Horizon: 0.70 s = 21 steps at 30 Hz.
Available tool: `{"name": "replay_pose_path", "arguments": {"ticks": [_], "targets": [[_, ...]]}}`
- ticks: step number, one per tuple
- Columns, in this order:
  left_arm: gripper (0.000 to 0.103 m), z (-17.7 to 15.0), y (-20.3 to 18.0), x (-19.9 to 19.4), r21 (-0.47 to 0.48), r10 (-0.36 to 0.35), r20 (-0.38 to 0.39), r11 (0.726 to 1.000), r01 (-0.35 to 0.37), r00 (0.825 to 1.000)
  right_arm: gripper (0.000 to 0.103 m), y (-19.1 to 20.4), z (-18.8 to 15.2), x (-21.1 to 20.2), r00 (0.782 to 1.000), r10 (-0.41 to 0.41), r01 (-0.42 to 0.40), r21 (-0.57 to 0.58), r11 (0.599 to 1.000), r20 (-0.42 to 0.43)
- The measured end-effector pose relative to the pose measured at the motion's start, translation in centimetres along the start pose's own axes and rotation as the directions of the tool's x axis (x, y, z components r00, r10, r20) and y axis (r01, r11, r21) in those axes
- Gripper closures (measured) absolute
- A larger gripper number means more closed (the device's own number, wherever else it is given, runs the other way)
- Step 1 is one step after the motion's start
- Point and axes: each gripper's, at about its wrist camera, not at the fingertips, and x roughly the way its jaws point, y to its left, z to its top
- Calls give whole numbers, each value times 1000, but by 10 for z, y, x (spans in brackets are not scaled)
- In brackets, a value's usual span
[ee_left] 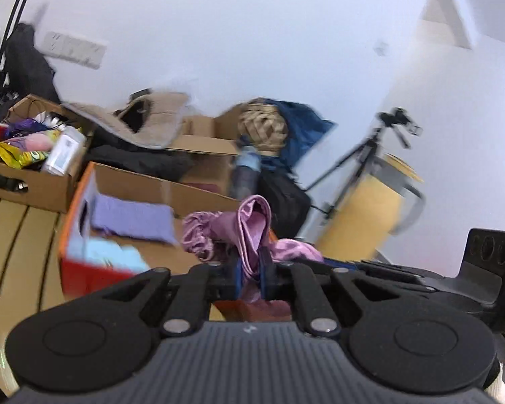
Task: Organize soft objects
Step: 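Carry the pink bow into the box and open both grippers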
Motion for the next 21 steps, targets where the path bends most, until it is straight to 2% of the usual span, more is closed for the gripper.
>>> {"name": "replay_pose_path", "arguments": {"ticks": [3, 5, 7, 9, 10, 11, 12, 13, 14, 15, 17, 19, 21], "targets": [[93, 33, 39, 47, -48, 55, -75, 997, -58, 996, 89, -21, 39, 71, 996, 25, -25, 6, 1000, -86], [93, 45, 69, 78, -60, 106, -133, 992, -115, 985, 89, -34, 53, 123, 990, 3, 1, 28, 1000, -141], [90, 49, 90, 105, -41, 186, -185, 980, -197, 965, 89, -43, 57, 176, 977, -11, 26, 64, 998, -211], [89, 46, 101, 121, -13, 289, -205, 954, -298, 935, 89, -47, 54, 221, 954, -56, 76, 57, 996, -294], [84, 44, 102, 123, 14, 294, -217, 954, -298, 931, 88, -47, 50, 240, 939, -82, 101, 38, 994, -334], [77, 41, 101, 121, 48, 278, -215, 961, -274, 936, 87, -48, 44, 252, 925, -111, 127, 21, 992, -364], [64, 39, 101, 117, 63, 271, -201, 963, -264, 941, 82, -46, 40, 264, 907, -148, 158, -8, 987, -395], [57, 37, 100, 111, 69, 270, -184, 963, -262, 945, 79, -43, 36, 270, 898, -169, 170, -35, 985, -406], [57, 38, 99, 105, 75, 268, -164, 963, -259, 949, 79, -41, 33, 273, 896, -185, 181, -48, 982, -405], [57, 39, 98, 100, 81, 263, -146, 964, -254, 954, 75, -42, 30, 274, 894, -191, 188, -48, 981, -405], [56, 44, 95, 92, 88, 258, -117, 965, -249, 959, 72, -46, 30, 272, 901, -156, 162, -19, 987, -405], [56, 50, 92, 88, 92, 275, -105, 960, -266, 956, 60, -49, 31, 264, 910, -127, 146, 18, 989, -395], [56, 55, 84, 78, 98, 277, -101, 959, -268, 956, 59, -45, 36, 252, 916, -136, 150, 8, 989, -377]]}}
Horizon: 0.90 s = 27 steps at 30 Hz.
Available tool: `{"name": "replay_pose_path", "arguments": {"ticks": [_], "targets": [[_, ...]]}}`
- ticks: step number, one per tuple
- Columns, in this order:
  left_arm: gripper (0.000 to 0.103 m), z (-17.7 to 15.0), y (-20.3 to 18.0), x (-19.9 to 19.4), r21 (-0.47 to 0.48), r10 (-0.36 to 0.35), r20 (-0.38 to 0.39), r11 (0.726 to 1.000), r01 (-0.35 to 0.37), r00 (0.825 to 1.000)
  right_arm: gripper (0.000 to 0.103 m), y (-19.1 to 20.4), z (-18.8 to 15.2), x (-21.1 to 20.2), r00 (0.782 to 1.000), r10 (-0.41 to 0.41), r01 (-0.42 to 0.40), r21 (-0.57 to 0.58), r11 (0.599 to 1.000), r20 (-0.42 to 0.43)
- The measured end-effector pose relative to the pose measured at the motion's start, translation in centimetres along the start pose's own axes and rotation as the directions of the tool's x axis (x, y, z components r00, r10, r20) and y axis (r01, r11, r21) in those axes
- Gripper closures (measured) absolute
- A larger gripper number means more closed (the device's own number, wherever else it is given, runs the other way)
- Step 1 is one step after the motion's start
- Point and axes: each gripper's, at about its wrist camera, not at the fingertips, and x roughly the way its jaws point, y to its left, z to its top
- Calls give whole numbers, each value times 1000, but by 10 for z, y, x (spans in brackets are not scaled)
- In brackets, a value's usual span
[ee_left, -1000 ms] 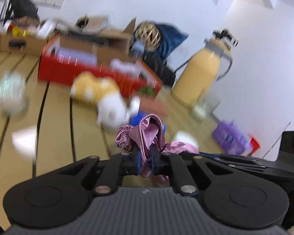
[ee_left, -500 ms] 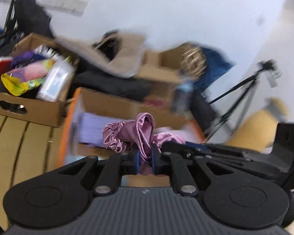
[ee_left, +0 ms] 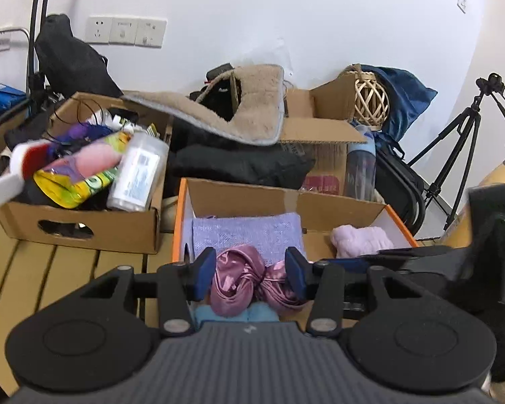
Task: Organize soft objects
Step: 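Withdraw both grippers from the box back over the table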
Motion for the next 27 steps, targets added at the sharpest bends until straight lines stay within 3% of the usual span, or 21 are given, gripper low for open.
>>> {"name": "replay_pose_path", "arguments": {"ticks": [4, 8, 12, 13, 17, 23, 27], "targets": [[49, -3, -11, -38, 18, -12, 38, 1000, 12, 999, 56, 4, -3, -59, 996, -49, 53, -54, 997, 72], [46, -14, -25, -88, 44, -6, 87, 999, 2, 996, 53, -6, -18, -125, 985, -96, 102, -37, 994, 144], [36, -39, -40, -138, 92, 46, 175, 994, -63, 983, 52, -14, -48, -191, 968, -156, 159, -3, 987, 198], [29, -51, -44, -150, 116, 68, 210, 989, -94, 975, 50, -15, -56, -205, 961, -171, 175, 5, 985, 218], [22, -100, -65, -195, 209, 111, 301, 962, -178, 947, 44, -3, -106, -259, 926, -220, 229, 7, 973, 308], [5, -169, -82, -254, 205, 135, 400, 951, -232, 907, 28, 26, -180, -314, 863, -254, 269, 28, 963, 437], [3, -211, -87, -282, 201, 126, 415, 953, -225, 901, 25, 54, -240, -339, 836, -230, 245, 37, 969, 497]]}}
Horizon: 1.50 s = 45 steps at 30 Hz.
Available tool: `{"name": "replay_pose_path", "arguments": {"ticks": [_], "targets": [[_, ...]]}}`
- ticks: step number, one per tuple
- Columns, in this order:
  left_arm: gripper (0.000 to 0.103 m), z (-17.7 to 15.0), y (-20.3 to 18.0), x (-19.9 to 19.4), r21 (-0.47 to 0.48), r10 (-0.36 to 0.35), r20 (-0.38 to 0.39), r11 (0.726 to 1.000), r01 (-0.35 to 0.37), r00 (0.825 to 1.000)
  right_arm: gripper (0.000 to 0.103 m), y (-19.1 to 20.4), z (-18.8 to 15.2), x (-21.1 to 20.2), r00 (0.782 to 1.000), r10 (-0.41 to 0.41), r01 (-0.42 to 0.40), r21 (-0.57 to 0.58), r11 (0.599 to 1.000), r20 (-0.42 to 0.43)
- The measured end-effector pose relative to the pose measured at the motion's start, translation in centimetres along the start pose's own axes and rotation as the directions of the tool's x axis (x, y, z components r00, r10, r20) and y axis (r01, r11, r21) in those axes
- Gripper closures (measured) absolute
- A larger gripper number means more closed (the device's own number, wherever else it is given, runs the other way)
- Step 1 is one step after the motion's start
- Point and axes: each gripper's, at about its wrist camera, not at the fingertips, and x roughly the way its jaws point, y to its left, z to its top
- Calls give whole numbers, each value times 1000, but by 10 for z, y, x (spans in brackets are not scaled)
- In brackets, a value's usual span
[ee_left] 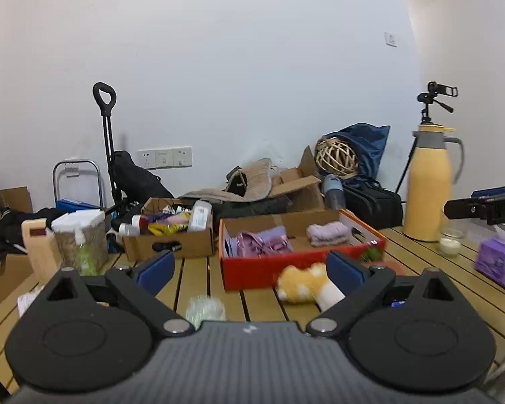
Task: Organize soft objects
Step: 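Withdraw both grippers from the box back over the table, then move both grippers down onto the yellow-and-white plush lamb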
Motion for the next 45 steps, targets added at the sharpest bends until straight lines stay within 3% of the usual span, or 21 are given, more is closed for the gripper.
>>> {"name": "replay_pose_path", "arguments": {"ticks": [4, 6, 12, 18, 22, 29, 33, 38, 41, 43, 45], "targets": [[2, -29, -1, -43, -18, 27, 40, 999, -27, 999, 19, 26, -35, -48, 997, -1, 3, -24, 1000, 72], [2, -45, -1, -59, -45, 38, 19, 998, -37, 999, 17, 38, -56, -67, 996, 17, -17, -6, 1000, 92], [1, -70, 5, -84, -85, 43, -35, 995, -46, 998, 11, 73, -118, -112, 998, 19, -17, -22, 1000, 58], [1, -61, 7, -84, -106, 42, -1, 993, -42, 999, 11, 82, -118, -117, 998, 21, -19, -36, 999, 53], [1, -66, 6, -73, -111, 27, -31, 993, -31, 999, 11, 80, -120, -110, 999, 28, -27, -28, 999, 41], [1, -67, -4, -11, -110, -5, -73, 994, -3, 997, 14, 61, -116, -63, 999, 30, -30, -13, 999, -33], [2, -60, -15, 39, -92, -46, -88, 995, 38, 995, 35, 52, -105, -20, 994, 68, -70, -20, 997, -82], [23, -55, -20, 109, -110, -146, -171, 986, 128, 974, 60, 41, -91, 45, 987, 96, -100, -28, 995, -131], [28, -45, -16, 156, -51, -155, -186, 988, 148, 970, 70, 33, -80, 91, 980, 125, -127, -3, 992, -155], [38, -39, -5, 184, -88, -146, -235, 988, 128, 961, 79, 33, -73, 124, 979, 102, -112, -52, 992, -179], [39, -40, 6, 205, -162, -191, -275, 975, 151, 942, 79, 33, -69, 153, 978, 81, -102, -103, 989, -195]]}}
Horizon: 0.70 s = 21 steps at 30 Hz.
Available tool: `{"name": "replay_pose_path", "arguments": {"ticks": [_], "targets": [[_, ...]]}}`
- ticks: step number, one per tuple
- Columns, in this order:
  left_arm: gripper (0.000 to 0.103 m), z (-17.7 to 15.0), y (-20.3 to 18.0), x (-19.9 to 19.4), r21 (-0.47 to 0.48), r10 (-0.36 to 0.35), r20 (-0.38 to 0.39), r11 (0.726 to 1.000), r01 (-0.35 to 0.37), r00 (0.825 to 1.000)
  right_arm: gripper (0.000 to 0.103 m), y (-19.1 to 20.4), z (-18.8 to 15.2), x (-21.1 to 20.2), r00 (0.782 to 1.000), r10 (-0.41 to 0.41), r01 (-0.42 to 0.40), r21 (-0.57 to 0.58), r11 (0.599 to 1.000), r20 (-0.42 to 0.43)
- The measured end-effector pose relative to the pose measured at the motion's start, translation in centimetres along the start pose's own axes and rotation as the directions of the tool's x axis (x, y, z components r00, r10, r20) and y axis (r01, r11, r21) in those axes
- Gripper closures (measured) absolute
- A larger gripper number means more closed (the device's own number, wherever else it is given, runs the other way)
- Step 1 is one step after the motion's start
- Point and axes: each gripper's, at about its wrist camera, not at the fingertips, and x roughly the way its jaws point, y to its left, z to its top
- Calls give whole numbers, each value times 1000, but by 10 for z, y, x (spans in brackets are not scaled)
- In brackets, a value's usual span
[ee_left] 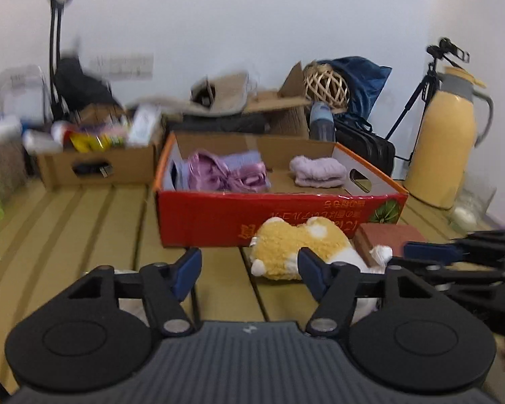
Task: Organize soft objects
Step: 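Move both grippers down onto the yellow-and-white plush lamb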
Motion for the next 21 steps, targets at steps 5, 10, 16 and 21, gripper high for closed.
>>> {"name": "replay_pose_path", "arguments": {"ticks": [5, 10, 16, 21], "targets": [[45, -13, 16, 15, -46, 12, -45, 999, -14, 999, 80, 5, 5, 45, 999, -25, 21, -120, 993, -34], [44, -11, 22, 0, -72, 40, 2, 997, -39, 999, 82, 21, 5, 26, 959, 281, -283, -104, 953, -34], [40, -11, 15, 1, -48, 44, 0, 998, -44, 999, 73, 0, 17, 19, 936, 351, -351, 29, 936, -1], [30, -16, 0, 5, 0, -48, -40, 999, 48, 998, 64, -43, 37, 54, 977, 214, -207, 160, 965, -25]]}}
